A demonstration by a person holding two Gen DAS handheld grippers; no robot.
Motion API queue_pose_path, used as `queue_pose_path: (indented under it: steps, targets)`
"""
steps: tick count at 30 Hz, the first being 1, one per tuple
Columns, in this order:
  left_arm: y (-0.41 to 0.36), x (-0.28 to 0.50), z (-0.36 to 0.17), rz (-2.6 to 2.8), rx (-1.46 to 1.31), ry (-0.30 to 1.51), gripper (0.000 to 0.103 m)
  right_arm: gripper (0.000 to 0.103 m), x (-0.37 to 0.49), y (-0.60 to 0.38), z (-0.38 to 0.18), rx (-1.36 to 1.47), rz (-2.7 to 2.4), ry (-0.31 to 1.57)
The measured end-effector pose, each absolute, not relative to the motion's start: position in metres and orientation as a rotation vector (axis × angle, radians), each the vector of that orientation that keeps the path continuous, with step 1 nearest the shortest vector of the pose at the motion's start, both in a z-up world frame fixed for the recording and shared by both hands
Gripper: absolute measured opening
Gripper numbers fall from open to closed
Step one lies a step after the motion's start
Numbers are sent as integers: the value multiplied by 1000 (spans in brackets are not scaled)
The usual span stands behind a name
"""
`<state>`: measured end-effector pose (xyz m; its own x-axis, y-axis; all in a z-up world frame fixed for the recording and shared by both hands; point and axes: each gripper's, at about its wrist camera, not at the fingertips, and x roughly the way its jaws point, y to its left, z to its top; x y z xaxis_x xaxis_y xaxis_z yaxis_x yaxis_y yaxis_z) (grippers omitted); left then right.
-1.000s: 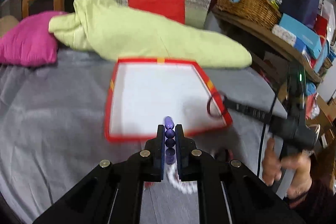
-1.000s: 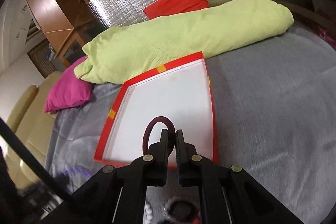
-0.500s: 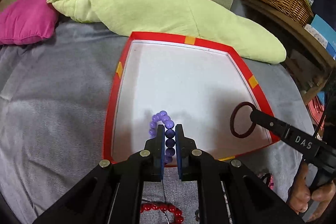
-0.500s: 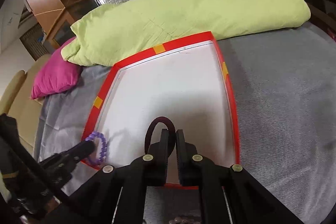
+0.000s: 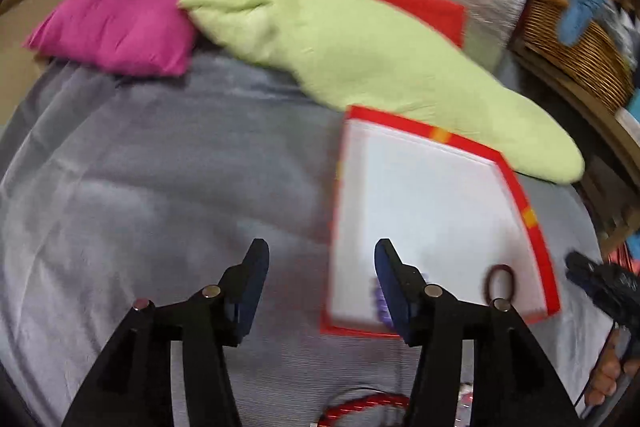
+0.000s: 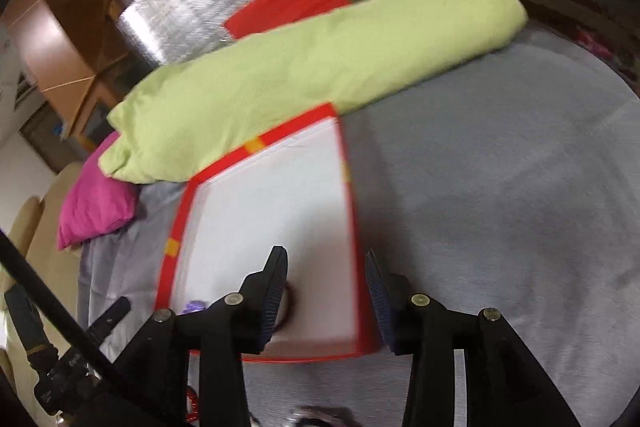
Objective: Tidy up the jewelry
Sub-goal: 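Lower the purple bead bracelet into the tray and open the left tool, then grasp the small pink-and-white bracelet with the right tool while the left tool approaches the silver bangle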
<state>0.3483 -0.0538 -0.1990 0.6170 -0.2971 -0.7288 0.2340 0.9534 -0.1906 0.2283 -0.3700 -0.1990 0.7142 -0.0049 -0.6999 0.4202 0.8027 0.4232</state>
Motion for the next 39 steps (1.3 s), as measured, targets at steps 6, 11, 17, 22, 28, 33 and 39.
queue_pose_path:
  steps: [6, 11, 17, 22, 28, 33, 39]
  targets:
    - [-51, 360, -227, -351, -146, 992, 56, 28, 233, -378, -221, 666, -245, 853]
    - [-57, 357, -236, -409, -163, 1036, 45, 12, 241, -375, -232, 630, -257, 910]
    - [-70, 354, -241, -467, -135, 1060, 37, 8, 251, -361, -230, 466, -307, 878]
    - [-75, 352, -241, -468, -106, 1050, 37, 7, 254, -363, -226, 401, -315, 835]
    - [-58, 348, -229, -412, -109, 1023, 37, 12, 247, -375, -220, 501, -268, 873]
    - [-55, 322, -206, -428, -29, 945, 37, 15, 219, -374, -205, 529, -213, 880]
    - [-57, 286, -201, -464, 101, 929, 39, 23, 186, -366, -205, 587, -85, 925]
